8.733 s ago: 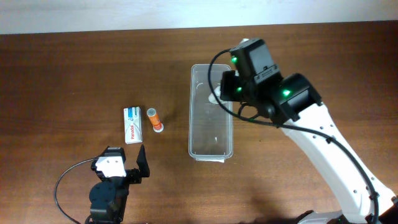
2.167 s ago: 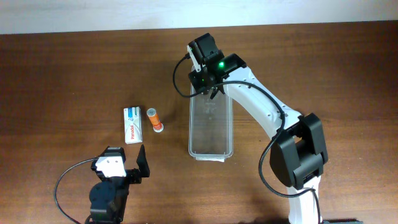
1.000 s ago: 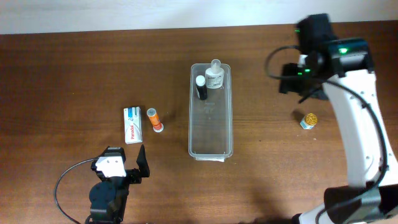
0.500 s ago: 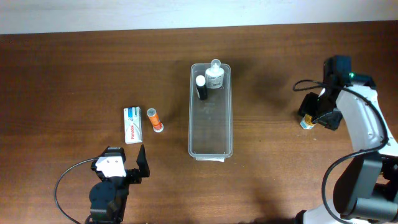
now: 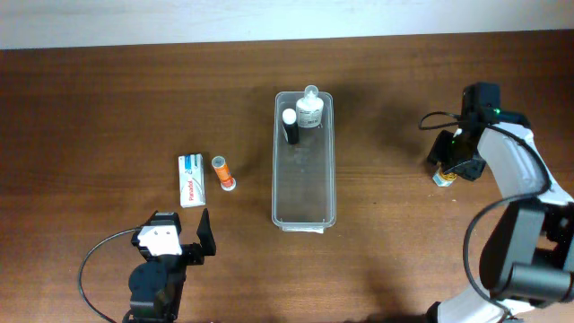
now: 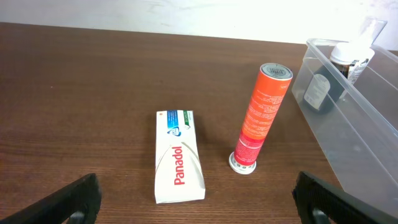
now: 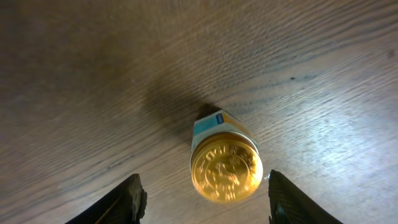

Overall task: Pack container
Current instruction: 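Move the right gripper to the gold-lidded jar and align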

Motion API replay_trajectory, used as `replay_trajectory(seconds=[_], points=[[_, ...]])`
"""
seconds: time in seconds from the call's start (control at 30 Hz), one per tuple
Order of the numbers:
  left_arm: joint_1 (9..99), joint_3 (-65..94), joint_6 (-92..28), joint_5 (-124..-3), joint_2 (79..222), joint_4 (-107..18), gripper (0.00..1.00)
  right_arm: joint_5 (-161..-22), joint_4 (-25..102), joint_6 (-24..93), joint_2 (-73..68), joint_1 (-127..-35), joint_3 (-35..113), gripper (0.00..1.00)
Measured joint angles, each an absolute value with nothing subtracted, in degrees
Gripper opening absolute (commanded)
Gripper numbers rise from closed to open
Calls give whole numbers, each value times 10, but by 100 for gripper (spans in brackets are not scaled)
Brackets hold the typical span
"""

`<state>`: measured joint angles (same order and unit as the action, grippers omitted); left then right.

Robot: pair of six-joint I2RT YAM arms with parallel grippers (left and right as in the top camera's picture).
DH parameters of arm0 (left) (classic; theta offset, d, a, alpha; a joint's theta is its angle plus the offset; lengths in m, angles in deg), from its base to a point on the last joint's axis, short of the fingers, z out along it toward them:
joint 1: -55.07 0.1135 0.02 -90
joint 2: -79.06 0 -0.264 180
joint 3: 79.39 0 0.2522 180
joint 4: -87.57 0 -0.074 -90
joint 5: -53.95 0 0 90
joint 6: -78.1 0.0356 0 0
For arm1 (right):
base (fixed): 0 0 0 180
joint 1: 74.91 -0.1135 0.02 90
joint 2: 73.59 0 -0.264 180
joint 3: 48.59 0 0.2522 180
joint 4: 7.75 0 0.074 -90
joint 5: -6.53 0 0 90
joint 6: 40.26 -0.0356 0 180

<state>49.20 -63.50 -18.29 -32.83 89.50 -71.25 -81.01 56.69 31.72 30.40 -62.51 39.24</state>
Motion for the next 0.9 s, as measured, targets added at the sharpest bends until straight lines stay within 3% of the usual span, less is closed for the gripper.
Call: replay_trajectory(seconds=[0.1,0.17,0.67,0.9], points=[[492,-635,-183,-328,895,-712,100,-810,567,316,320,-625,392,67],[492,-635,-183,-328,895,-712,99,-809,567,318,324,-625,391,68],[492,-635,-183,-328,895,-712,99,-784,542,317,326,-625,377,67],[492,-635,-183,-328,895,-712,100,-784,523,315,349,-625,374,60]])
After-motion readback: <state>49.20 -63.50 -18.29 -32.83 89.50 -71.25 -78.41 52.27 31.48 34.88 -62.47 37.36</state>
